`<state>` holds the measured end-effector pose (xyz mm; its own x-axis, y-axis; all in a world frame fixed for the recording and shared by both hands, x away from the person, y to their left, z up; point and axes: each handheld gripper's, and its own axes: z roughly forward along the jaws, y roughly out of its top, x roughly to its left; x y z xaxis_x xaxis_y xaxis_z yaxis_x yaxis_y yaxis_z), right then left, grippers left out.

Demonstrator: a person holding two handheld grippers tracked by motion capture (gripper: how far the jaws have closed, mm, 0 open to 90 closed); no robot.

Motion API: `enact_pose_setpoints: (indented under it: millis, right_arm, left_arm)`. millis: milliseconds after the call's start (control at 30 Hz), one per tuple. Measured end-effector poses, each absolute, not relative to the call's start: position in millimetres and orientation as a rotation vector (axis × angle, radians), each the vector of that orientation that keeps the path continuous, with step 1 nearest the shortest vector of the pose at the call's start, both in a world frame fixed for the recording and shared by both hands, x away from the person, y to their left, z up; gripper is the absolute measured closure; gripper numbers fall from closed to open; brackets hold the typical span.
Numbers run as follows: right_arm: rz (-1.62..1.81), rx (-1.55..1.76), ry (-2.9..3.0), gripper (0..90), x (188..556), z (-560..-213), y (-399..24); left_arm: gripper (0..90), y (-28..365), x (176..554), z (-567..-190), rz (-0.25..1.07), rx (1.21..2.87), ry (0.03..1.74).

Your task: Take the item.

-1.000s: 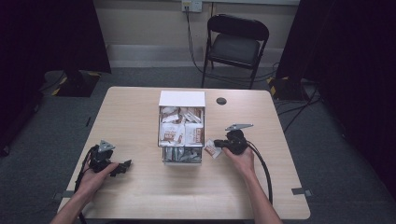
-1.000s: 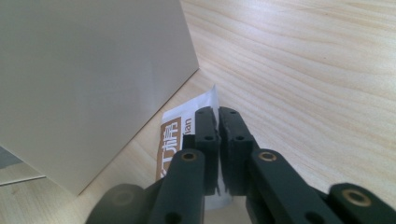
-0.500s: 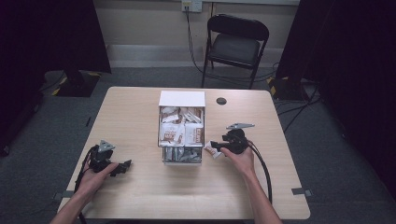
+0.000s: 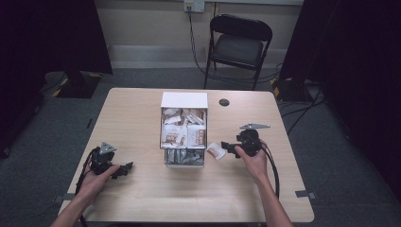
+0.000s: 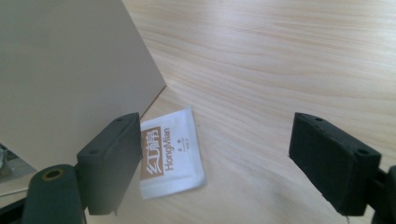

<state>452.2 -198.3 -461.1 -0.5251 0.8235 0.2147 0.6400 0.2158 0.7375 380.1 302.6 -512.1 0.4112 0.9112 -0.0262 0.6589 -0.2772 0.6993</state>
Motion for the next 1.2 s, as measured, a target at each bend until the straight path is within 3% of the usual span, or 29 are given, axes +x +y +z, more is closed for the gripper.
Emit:
enact_pose_setpoints:
  millis: [867,1200]
  right_arm:
    - [1.037,1.507,2.129,16.7,397,-449,-276]
    - [0.847,1.605,2.054,17.6,378,-477,-304]
  left_arm:
    - [0.0,303,380,-512,0.509,2.034,1.324]
    - [0.0,303,380,-512,0.509,2.034,1.324]
